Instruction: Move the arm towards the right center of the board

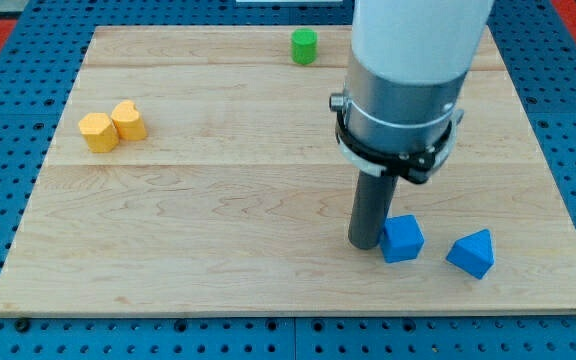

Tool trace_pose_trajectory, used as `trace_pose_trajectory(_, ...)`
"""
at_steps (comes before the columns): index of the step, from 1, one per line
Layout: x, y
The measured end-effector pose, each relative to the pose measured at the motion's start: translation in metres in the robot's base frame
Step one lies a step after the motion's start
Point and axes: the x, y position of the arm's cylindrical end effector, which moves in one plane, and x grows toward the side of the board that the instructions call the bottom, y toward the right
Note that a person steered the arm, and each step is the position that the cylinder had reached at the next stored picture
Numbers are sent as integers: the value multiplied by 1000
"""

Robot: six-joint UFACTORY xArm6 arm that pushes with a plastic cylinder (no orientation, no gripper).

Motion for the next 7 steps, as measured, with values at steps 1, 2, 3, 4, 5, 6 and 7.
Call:
trace_pose_trajectory(1,3,18)
trace_pose_trajectory(2,3,33)
trace_pose_trajectory(3,-8,37)
trace_pose_trajectory(4,-65,3)
trace_pose_trajectory(5,-109,-2)
trace_pose_trajectory(6,-146,-2)
trace_pose_trajectory(7,-170,-2)
